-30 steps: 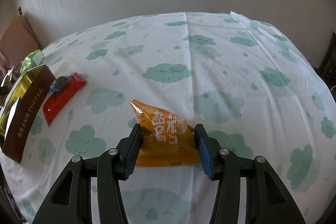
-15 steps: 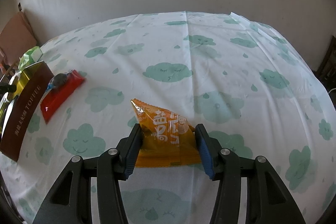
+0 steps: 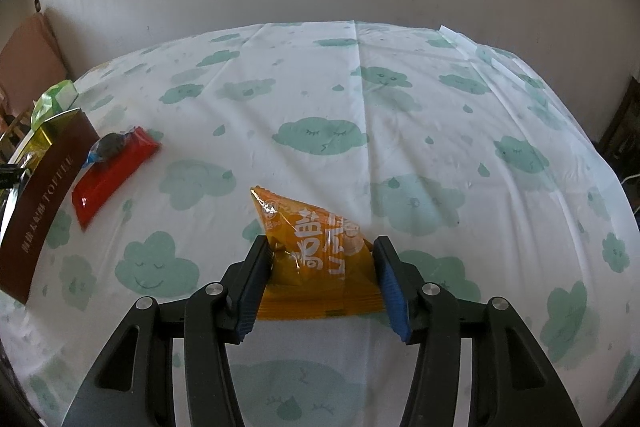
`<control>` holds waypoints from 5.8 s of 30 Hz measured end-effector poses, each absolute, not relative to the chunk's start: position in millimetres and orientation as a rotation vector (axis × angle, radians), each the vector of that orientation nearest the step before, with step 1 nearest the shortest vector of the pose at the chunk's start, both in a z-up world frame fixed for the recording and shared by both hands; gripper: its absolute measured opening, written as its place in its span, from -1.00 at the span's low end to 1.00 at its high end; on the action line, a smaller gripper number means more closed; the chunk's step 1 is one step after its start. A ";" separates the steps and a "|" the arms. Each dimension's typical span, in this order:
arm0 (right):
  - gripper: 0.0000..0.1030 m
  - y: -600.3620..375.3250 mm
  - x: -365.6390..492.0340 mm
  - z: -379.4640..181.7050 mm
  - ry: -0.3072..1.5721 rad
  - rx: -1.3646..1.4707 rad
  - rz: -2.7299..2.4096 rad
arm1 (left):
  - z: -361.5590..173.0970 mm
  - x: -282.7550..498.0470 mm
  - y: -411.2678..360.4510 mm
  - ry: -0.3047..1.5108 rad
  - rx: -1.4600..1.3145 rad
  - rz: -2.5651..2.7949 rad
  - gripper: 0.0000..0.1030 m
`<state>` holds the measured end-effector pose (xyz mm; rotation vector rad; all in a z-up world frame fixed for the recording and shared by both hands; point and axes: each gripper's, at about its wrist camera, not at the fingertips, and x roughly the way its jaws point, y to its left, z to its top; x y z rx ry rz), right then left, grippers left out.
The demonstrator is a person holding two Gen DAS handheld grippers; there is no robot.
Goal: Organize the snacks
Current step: 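Carry the clear snack bag into the tin box and open the left gripper, then carry the orange candy bag into the tin box and open the right gripper, then grasp the blue-wrapped candy off the red cake pack with the right gripper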
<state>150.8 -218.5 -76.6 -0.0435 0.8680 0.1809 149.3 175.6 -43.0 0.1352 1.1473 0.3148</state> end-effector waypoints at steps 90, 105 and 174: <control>-0.05 -205.9 142.9 -66.1 0.852 -0.066 0.132 | -5.6 1.0 156.8 0.937 -0.005 0.300 0.69; -0.05 -109.8 105.6 -20.5 0.784 -0.086 0.368 | -0.9 -9.0 181.5 0.907 -0.062 0.327 0.85; 0.18 56.6 55.6 -0.7 0.747 -0.135 0.736 | -8.8 -35.5 241.7 0.951 -0.124 0.477 0.87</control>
